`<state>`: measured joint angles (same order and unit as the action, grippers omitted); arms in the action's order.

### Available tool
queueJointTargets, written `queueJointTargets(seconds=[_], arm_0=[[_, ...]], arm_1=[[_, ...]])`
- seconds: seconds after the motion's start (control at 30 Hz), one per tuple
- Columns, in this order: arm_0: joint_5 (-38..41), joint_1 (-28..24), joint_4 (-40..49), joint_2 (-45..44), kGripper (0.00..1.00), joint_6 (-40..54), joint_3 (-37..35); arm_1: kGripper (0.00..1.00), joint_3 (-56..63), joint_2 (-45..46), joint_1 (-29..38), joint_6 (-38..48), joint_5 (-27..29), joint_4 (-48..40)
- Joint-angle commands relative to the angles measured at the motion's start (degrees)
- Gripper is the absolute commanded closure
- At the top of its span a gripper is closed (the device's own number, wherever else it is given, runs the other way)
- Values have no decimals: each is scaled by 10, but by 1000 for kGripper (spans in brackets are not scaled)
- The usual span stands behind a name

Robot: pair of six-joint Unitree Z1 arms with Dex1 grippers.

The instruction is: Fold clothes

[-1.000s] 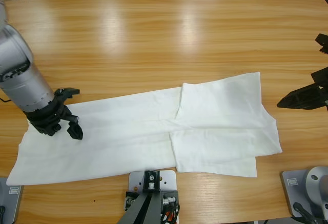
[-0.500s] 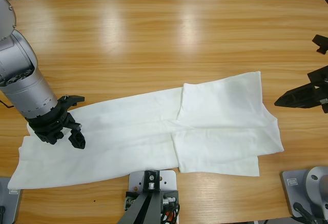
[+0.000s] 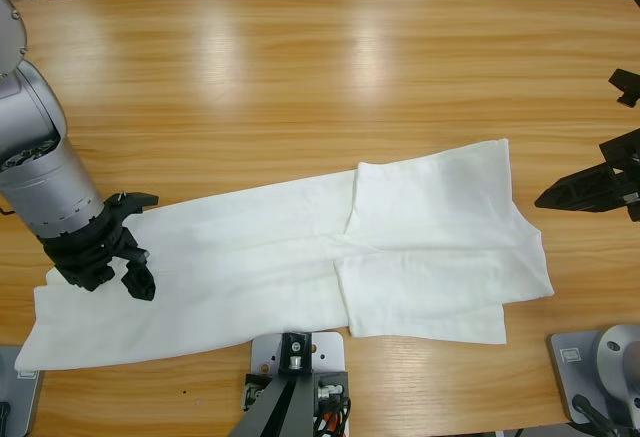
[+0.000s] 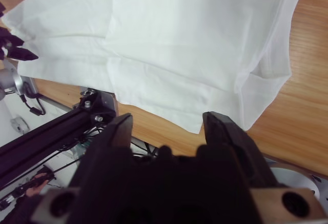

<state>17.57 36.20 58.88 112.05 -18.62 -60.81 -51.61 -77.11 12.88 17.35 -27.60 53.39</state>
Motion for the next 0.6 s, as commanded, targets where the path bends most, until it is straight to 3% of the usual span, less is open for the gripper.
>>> queueJointTargets(seconds=[0.03, 0.3, 0.53, 0.6], arm_0=[[43, 31, 42, 6, 276, 25, 0], [48, 52, 173, 56, 276, 82, -47], [70, 88, 216, 111, 276, 123, -68], [71, 87, 216, 88, 276, 123, -74]], arm_1=[[428, 20, -17, 6, 7, 6, -9], [418, 20, -25, 6, 7, 5, -11], [386, 22, -27, 6, 7, 4, -13], [386, 22, -24, 6, 7, 4, -13]])
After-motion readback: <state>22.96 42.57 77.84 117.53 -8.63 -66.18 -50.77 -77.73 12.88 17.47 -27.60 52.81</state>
